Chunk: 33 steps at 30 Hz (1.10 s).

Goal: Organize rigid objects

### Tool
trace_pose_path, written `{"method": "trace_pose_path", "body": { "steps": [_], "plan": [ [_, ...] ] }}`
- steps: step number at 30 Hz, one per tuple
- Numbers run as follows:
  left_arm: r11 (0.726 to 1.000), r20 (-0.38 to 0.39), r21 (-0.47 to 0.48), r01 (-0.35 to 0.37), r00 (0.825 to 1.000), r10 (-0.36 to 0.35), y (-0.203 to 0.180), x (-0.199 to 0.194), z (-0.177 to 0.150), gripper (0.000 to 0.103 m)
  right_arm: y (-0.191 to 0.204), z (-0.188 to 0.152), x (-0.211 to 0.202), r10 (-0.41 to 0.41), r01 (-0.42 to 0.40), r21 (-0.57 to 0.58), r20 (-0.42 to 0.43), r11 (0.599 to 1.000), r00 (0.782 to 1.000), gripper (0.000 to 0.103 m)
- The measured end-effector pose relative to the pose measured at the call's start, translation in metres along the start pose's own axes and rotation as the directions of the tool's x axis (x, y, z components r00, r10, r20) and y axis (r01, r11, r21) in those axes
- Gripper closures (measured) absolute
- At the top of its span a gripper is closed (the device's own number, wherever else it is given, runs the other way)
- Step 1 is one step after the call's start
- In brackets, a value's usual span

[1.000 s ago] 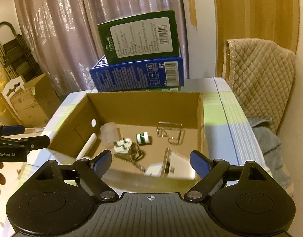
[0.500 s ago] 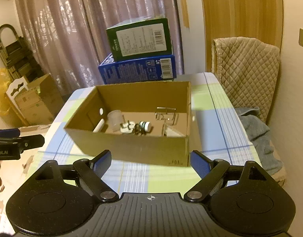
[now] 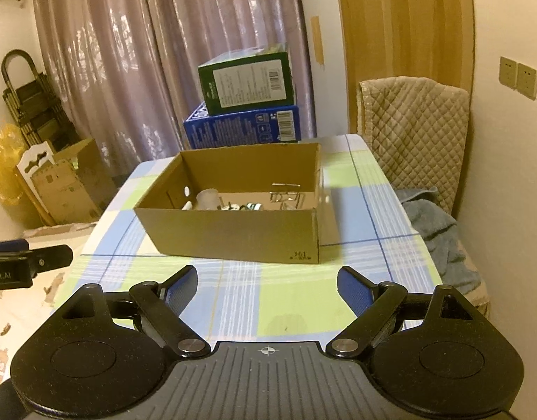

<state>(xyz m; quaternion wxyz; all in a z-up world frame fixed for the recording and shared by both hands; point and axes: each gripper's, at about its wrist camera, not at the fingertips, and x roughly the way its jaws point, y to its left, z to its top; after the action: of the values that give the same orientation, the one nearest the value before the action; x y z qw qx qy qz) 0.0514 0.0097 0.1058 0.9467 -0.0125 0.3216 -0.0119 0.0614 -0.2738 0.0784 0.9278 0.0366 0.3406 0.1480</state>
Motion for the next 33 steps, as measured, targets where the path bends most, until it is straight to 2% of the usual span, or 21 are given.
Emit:
{"method": "trace_pose_path", "body": {
  "steps": [4,13,16,22,33],
  "plan": [
    [1.000,-0.003,0.015,0.005,1.000,-0.005,-0.006,-0.018,-0.017,0.001,0.004,-0.010,-0.021,0.008,-0.008,-0.001,0.017,1.000,1.000,0.019],
    [1.000,-0.020,-0.021,0.001,1.000,-0.001,-0.014,-0.042,-0.040,0.001,0.021,-0.035,-0.048,0.036,-0.036,-0.007,0.022,0.999,0.999,0.019],
    [0.999,-0.027,-0.032,0.019,0.999,-0.019,-0.016,-0.046,-0.046,0.001,0.027,-0.042,-0.050,0.028,-0.028,-0.018,0.023,0.999,0.999,0.019],
    [1.000,-0.029,-0.014,-0.012,0.999,0.012,-0.020,-0.047,-0.053,0.001,0.028,-0.049,-0.044,-0.003,0.004,-0.037,0.023,0.999,1.000,0.019],
    [1.000,-0.044,-0.019,-0.005,0.999,0.004,-0.021,-0.043,-0.055,0.001,0.023,-0.050,-0.038,0.013,-0.013,-0.021,0.004,1.000,1.000,0.019]
  ]
}}
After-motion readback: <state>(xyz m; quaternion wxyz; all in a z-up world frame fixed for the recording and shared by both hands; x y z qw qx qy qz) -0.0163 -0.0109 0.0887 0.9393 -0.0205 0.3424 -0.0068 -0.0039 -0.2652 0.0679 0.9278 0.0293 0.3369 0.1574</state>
